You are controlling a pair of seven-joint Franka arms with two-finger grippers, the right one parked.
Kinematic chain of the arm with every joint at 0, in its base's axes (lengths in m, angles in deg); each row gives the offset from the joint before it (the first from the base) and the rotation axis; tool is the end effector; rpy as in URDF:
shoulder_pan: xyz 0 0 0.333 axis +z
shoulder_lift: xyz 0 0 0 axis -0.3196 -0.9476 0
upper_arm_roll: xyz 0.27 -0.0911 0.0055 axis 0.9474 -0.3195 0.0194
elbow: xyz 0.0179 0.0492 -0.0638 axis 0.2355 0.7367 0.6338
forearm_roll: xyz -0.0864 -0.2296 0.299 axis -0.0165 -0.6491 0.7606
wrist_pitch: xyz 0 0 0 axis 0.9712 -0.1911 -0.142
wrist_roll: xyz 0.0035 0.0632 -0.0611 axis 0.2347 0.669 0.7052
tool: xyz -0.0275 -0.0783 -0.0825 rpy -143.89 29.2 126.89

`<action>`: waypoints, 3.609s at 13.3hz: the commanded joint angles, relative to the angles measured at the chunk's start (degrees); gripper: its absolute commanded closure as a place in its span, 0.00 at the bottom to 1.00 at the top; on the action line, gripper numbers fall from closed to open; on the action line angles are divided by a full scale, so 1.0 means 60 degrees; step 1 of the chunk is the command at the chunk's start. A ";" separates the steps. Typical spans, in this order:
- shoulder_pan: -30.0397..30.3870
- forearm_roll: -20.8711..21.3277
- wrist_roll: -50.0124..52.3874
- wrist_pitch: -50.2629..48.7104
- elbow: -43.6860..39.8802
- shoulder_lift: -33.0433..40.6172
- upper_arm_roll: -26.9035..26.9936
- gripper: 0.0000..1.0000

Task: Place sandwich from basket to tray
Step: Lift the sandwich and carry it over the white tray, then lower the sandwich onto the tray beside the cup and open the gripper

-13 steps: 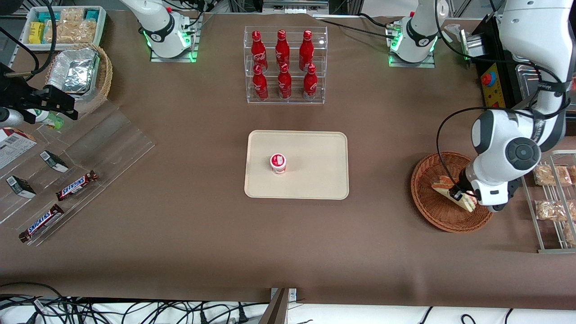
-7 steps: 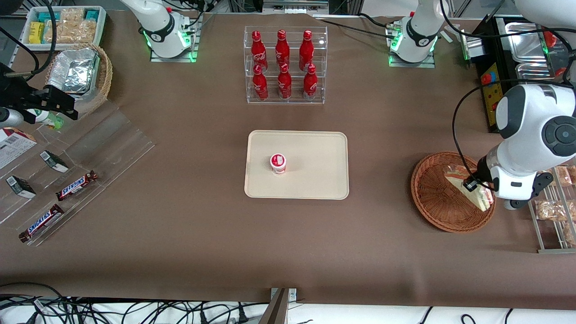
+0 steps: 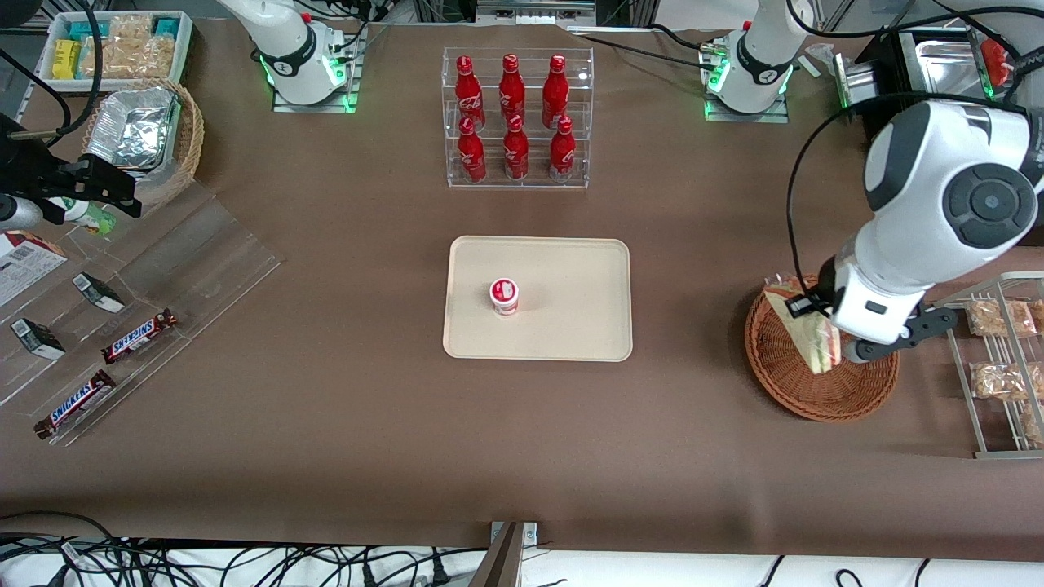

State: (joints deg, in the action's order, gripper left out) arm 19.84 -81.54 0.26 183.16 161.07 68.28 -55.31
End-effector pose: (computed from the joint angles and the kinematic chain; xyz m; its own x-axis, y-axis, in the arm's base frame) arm 0.6287 -0.1277 0.4454 0.9408 0.3376 -0.0312 0.3345 -0.9392 -0.0771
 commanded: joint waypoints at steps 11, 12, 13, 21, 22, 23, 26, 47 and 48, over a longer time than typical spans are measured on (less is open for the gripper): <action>-0.0698 0.0265 -0.0597 -0.0354 -0.0003 -0.0343 -0.2583 1.00; -0.0830 0.0279 -0.0524 -0.0339 -0.0003 -0.0388 -0.2583 1.00; -0.0976 0.0381 -0.0480 -0.0295 0.0098 -0.0548 -0.2569 1.00; -0.2060 0.1813 0.1831 0.1959 0.1139 -0.1733 -0.2568 1.00; -0.2192 0.2151 0.2241 0.2150 0.1154 -0.1982 -0.2583 1.00; -0.2353 0.2459 0.2506 0.2340 0.1154 -0.2246 -0.2569 1.00; -0.2676 0.3221 0.3195 0.2634 0.1154 -0.2891 -0.2554 1.00; -0.2795 0.4089 0.3915 0.3016 0.1623 -0.3071 -0.2539 0.00; -0.2606 0.3943 0.3915 0.2972 0.1521 -0.2909 -0.2568 0.00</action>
State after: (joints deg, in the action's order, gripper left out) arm 2.81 -57.84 23.13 201.50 170.47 47.75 -70.58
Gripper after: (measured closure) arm 0.128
